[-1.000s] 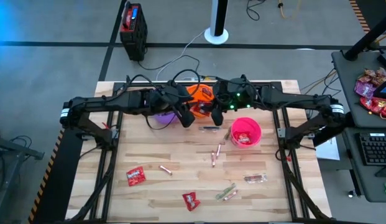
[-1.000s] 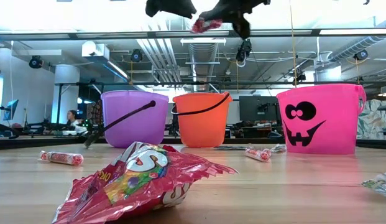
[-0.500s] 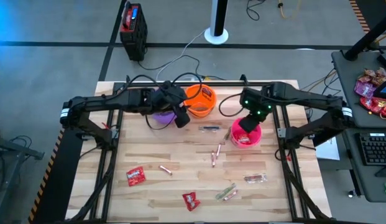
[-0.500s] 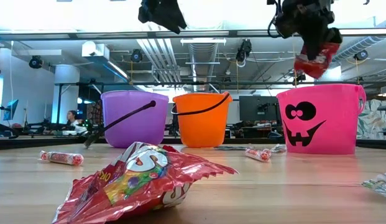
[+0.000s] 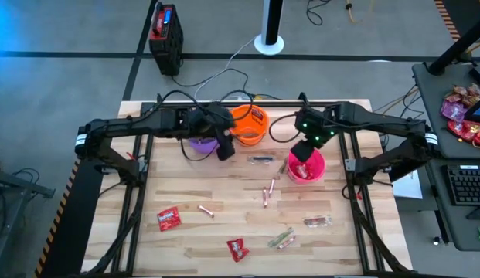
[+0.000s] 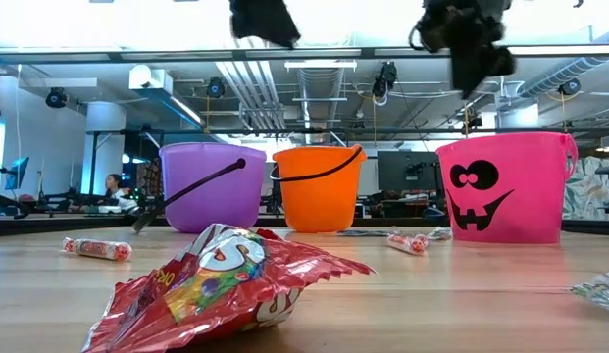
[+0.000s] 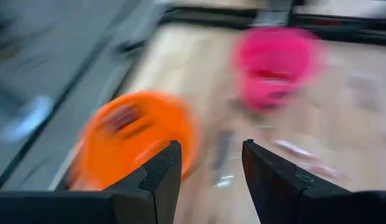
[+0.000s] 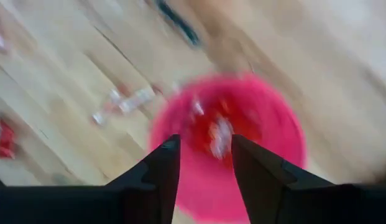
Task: Sort candy by brand, put in halloween buckets
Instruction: Put the blue candy into the orange bucket
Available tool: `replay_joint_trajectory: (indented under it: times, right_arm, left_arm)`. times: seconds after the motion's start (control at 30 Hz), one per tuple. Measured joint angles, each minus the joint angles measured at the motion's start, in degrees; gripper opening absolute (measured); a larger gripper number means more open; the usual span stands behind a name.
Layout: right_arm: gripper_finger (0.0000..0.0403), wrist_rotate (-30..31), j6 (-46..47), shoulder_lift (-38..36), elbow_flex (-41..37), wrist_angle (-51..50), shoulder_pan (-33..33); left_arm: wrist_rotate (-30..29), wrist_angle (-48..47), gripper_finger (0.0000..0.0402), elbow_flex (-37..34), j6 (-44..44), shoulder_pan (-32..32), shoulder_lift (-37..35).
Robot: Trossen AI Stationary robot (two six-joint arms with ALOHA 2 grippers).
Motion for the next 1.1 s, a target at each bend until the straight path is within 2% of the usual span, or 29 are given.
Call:
replay_joint_trajectory:
  times: [0.07,0.13,0.3,0.4,0.47,0.6,0.67,0.73,0.97,1.03,1.1]
  right_arm:
    - [0.0143,0.9,-0.9,-0.1,0.0,4.6,0.0]
    - [0.0145,2.1,-1.7,-0.1,0.0,7.6,0.0]
    - [0.0146,5.0,-2.0,0.0,0.0,9.4,-0.2]
    - [0.0146,7.2,-2.0,0.3,0.0,9.5,-0.2]
    - [0.0146,7.7,-2.0,0.4,0.0,9.5,-0.2]
    - [0.0146,7.8,-2.1,0.6,0.0,9.5,-0.2]
    - [0.0146,8.4,-2.4,0.6,0.0,9.5,-0.2]
    - [0.0146,9.1,-2.6,0.6,-0.1,9.5,-0.2]
    - [0.0146,9.2,-4.7,0.6,-0.1,9.5,-0.2]
    - [0.0146,9.2,-6.3,0.6,-0.1,9.6,-0.2]
    - [0.0146,9.4,-7.2,0.7,-0.2,9.6,-0.2]
  left_arm:
    - [8.7,5.7,0.0152,-2.0,7.6,-0.1,1.1]
    - [12.1,12.0,0.0152,-5.0,11.1,-0.3,3.2]
    - [16.1,25.5,0.0152,-10.3,10.6,0.6,10.2]
    - [22.1,33.1,0.0152,-11.8,7.2,1.5,13.2]
    - [23.8,33.7,0.0148,-12.0,5.5,1.8,14.6]
    - [22.6,29.3,0.0132,-11.1,6.1,1.7,15.4]
    - [15.8,28.6,0.0122,-11.6,4.7,0.9,15.4]
    - [4.9,30.3,0.0113,-14.4,0.8,-1.0,15.1]
    - [-34.9,69.1,0.0082,-33.7,-5.8,-15.8,13.6]
    - [-38.2,77.3,0.0078,-38.1,-4.5,-17.4,16.5]
    - [-34.8,83.7,0.0078,-40.4,-3.4,-17.6,19.6]
